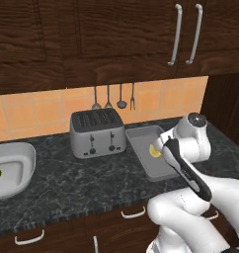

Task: Place one lemon wedge and one chicken drumstick in each tupperware on the nearby counter, to pack two identical lunches.

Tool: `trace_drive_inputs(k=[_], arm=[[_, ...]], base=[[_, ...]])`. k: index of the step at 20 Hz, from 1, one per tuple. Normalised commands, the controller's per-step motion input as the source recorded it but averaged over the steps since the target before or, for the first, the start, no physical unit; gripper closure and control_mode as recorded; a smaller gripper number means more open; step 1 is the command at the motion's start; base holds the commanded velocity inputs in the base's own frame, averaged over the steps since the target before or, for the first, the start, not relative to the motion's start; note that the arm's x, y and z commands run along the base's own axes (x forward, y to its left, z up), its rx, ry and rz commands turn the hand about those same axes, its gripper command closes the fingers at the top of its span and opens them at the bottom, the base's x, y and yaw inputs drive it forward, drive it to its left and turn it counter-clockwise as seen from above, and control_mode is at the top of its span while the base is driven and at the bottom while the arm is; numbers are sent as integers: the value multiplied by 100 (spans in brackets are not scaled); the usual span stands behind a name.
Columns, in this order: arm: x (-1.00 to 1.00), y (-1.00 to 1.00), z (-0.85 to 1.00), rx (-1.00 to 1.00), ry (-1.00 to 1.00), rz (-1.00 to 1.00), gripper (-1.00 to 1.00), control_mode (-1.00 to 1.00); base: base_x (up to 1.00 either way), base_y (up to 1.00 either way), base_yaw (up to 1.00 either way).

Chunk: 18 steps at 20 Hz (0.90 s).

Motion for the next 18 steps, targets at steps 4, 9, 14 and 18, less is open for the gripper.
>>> trace_drive_inputs(k=[4, 9, 14, 18], arm=[[-84, 30, 64, -4, -21, 15, -100, -100], [-98, 45, 51, -9, -14, 13, -100, -100], [-19, 4, 13, -2, 0, 0, -100, 100], [0, 0, 0, 0, 0, 0, -100, 100]], base=[[0, 0, 0], [0, 0, 0], [-80, 1, 0], [-100, -41, -11]])
